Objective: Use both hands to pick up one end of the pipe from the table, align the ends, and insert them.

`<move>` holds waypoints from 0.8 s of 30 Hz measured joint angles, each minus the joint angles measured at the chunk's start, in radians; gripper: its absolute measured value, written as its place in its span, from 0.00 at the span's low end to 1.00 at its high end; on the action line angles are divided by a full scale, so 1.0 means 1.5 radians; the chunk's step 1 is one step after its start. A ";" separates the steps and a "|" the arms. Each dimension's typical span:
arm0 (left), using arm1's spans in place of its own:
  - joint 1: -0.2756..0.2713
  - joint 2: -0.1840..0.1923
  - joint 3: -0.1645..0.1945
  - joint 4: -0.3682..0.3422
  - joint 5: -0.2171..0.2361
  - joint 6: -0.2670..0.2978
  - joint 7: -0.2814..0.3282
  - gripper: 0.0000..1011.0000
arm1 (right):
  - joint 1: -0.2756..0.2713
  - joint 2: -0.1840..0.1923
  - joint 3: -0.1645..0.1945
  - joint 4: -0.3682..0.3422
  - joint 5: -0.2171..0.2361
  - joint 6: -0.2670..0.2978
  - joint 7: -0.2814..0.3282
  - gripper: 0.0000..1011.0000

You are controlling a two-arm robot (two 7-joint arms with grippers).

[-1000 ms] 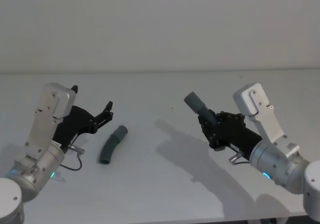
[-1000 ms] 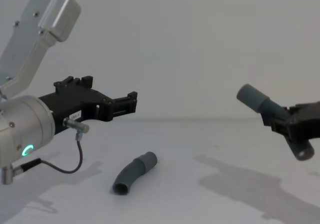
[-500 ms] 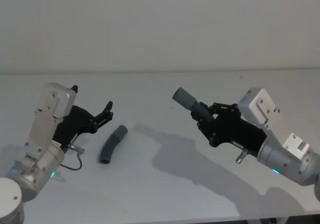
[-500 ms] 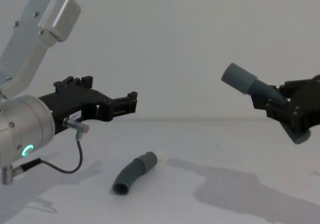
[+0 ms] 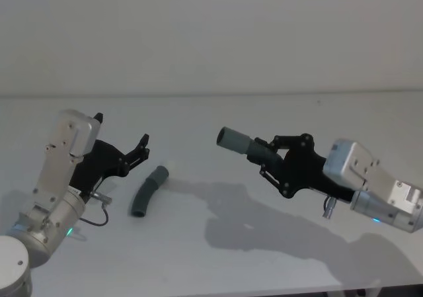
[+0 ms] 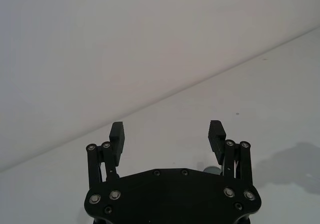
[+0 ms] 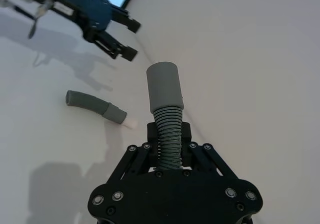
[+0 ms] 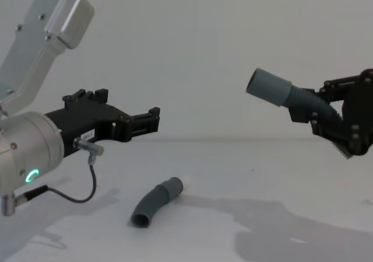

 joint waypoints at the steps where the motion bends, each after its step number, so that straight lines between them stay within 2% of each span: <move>1: 0.000 0.000 0.000 0.000 0.000 0.000 0.000 0.99 | 0.007 0.004 -0.004 0.008 -0.008 -0.024 0.008 0.21; 10: 0.000 0.000 0.000 0.000 0.000 0.000 0.000 0.99 | 0.051 0.021 -0.025 0.052 -0.059 -0.138 0.040 0.21; 14: 0.000 0.000 0.000 0.000 0.000 0.000 0.000 0.99 | 0.074 0.028 -0.034 0.073 -0.099 -0.199 0.050 0.21; 16: 0.000 0.000 0.000 0.000 0.000 0.000 0.000 0.99 | 0.083 0.031 -0.037 0.082 -0.118 -0.221 0.052 0.21; 17: 0.000 0.000 0.000 0.000 0.000 0.000 0.000 0.99 | 0.083 0.031 -0.037 0.082 -0.118 -0.221 0.052 0.21; 21: 0.000 0.000 0.000 0.000 0.000 0.000 0.000 0.99 | 0.101 0.036 -0.041 0.098 -0.175 -0.272 0.048 0.21; 23: 0.000 0.000 0.000 0.000 0.000 0.000 0.000 0.99 | 0.105 0.037 -0.041 0.102 -0.194 -0.284 0.044 0.21; 24: 0.000 0.000 0.000 0.000 0.000 0.000 0.000 0.99 | 0.108 0.037 -0.040 0.105 -0.217 -0.297 0.037 0.21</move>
